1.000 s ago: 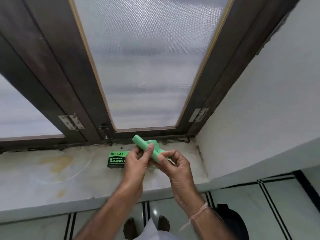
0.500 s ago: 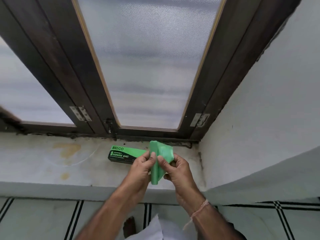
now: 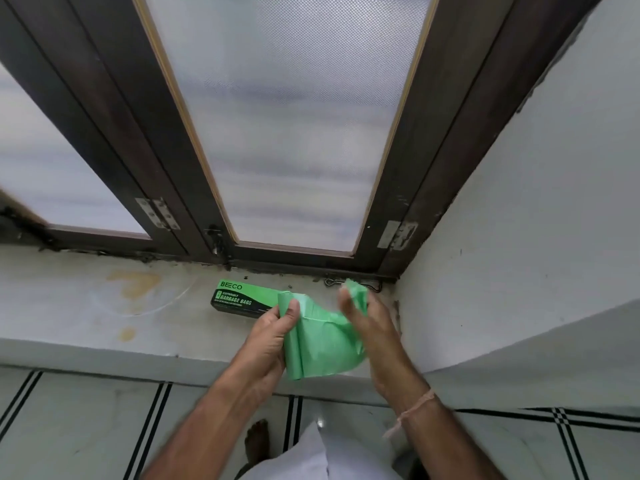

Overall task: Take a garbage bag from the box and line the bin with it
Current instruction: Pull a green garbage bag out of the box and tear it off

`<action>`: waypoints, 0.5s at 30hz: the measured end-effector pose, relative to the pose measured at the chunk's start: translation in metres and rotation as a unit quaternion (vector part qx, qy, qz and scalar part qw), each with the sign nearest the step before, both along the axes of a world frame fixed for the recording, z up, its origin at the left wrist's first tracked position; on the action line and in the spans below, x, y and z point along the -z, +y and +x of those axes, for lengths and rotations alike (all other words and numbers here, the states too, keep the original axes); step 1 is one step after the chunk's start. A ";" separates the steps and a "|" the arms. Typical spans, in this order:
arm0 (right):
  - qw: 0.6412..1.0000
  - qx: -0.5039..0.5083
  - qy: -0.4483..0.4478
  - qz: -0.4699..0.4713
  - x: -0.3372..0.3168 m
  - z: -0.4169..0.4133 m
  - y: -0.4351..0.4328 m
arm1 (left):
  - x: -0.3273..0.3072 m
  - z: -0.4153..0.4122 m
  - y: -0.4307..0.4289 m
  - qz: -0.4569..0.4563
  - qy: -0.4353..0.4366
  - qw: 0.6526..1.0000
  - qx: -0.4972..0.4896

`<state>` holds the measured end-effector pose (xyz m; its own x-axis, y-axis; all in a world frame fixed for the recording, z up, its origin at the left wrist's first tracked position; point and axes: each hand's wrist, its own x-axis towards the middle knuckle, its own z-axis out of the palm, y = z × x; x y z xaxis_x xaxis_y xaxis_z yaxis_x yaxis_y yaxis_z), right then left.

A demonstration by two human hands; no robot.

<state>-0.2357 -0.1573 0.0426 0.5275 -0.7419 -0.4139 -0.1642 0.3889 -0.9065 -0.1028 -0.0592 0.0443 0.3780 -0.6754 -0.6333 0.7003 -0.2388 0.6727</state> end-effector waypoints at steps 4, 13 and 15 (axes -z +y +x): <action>0.998 -0.004 0.055 -0.034 0.011 0.006 0.000 | 0.000 -0.002 -0.006 -0.019 -0.002 1.000 0.017; 1.000 0.020 0.009 -0.020 0.017 0.006 -0.011 | -0.003 -0.005 -0.004 -0.046 -0.002 0.998 0.045; 1.000 -0.028 -0.008 0.002 0.007 0.006 -0.008 | -0.004 -0.004 -0.002 -0.037 -0.014 0.998 0.042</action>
